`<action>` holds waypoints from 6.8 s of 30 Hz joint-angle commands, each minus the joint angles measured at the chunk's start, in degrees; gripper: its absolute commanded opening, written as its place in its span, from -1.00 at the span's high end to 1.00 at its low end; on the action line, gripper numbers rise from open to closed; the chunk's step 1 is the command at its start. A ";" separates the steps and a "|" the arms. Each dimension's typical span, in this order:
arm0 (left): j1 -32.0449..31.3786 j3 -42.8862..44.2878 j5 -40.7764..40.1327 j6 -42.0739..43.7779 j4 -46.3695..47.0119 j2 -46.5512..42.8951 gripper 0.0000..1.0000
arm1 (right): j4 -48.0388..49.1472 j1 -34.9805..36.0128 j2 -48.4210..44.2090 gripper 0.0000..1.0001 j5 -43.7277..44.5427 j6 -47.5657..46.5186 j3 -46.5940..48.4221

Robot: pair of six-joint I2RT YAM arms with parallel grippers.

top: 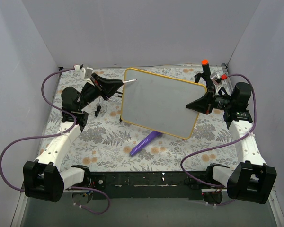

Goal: Write a sentence on the whiteboard

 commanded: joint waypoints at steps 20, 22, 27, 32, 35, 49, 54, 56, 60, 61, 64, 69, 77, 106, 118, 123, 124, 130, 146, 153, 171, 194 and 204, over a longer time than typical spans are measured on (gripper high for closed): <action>0.42 3.12 -0.14 3.71 -2.81 1.02 1.00 | 5.12 0.35 -1.85 0.97 -3.44 1.74 0.67; 0.42 3.04 -0.05 3.97 -3.16 0.93 1.00 | 5.12 0.35 -1.94 0.97 -3.53 1.74 0.67; 0.42 2.77 0.04 4.50 -3.95 0.58 1.00 | 5.12 0.34 -1.94 0.97 -3.44 1.82 0.67; 0.42 2.77 0.13 5.55 -5.18 0.49 1.00 | 5.21 0.35 -1.94 0.97 -3.44 1.83 0.67; 0.42 2.77 0.13 5.99 -5.89 0.58 1.00 | 5.21 0.35 -2.02 0.97 -3.44 1.83 0.75; 0.42 0.93 0.57 6.96 -7.82 -0.12 1.00 | 5.39 0.26 -1.85 0.97 -3.35 2.00 0.67; 0.42 -0.74 0.83 7.22 -8.35 -0.83 1.00 | 5.47 0.35 -1.94 0.97 -3.44 2.00 0.67; 0.42 -1.00 1.01 7.22 -8.52 -1.00 1.00 | 5.47 0.35 -1.94 0.97 -3.35 2.09 0.67; 0.42 -1.71 1.27 7.66 -9.22 -1.53 1.00 | 5.56 0.34 -2.02 0.97 -3.44 2.26 0.67; 0.42 -1.88 1.27 7.75 -9.49 -1.53 1.00 | 5.56 0.26 -2.02 0.97 -3.44 2.27 0.75; 0.42 -2.41 1.80 8.01 -10.10 -1.80 1.00 | 5.74 0.35 -2.02 0.97 -3.44 2.44 0.67; 0.42 -3.55 2.94 7.49 -10.10 -2.32 1.00 | 5.91 0.35 -2.11 0.97 -3.44 2.62 0.58; 0.42 -4.35 5.14 4.68 -7.21 -2.24 1.00 | 6.35 0.35 -2.37 0.97 -3.35 2.97 0.40; 0.50 -1.45 2.33 -1.92 0.18 0.49 1.00 | 6.79 0.26 -2.20 0.97 -3.17 3.14 0.14; 0.42 -0.57 2.15 -2.88 0.62 2.07 1.00 | 6.79 0.35 -2.29 0.97 -3.26 3.23 0.23; -0.02 0.05 2.76 -3.59 1.50 3.39 1.00 | 6.70 0.26 -2.29 0.97 -3.26 3.32 0.14; -0.11 0.14 2.77 -3.59 1.41 3.48 1.00 | 6.70 0.26 -2.29 0.97 -3.18 3.32 0.23; -1.08 0.49 3.12 -3.59 1.23 4.27 1.00 | 6.88 0.26 -2.29 0.97 -3.18 3.23 0.14; -2.22 -0.30 4.00 -0.78 -2.98 3.57 1.00 | 6.88 0.34 -2.20 0.97 -3.18 3.32 0.14; -2.22 -1.18 4.35 1.16 -5.88 2.51 1.00 | 6.88 0.26 -2.20 0.97 -3.18 3.32 0.14; -2.22 2.42 -1.01 2.66 -8.26 1.81 1.00 | 6.88 0.26 -2.37 0.97 -3.26 3.23 0.05; -2.22 1.63 5.84 -1.30 -4.30 -0.74 1.00 | 6.88 0.35 -2.20 0.97 -3.09 3.23 0.14; -2.40 -0.13 4.44 -2.97 -3.08 0.40 1.00 | 6.88 0.26 -2.29 0.97 -2.91 3.32 0.05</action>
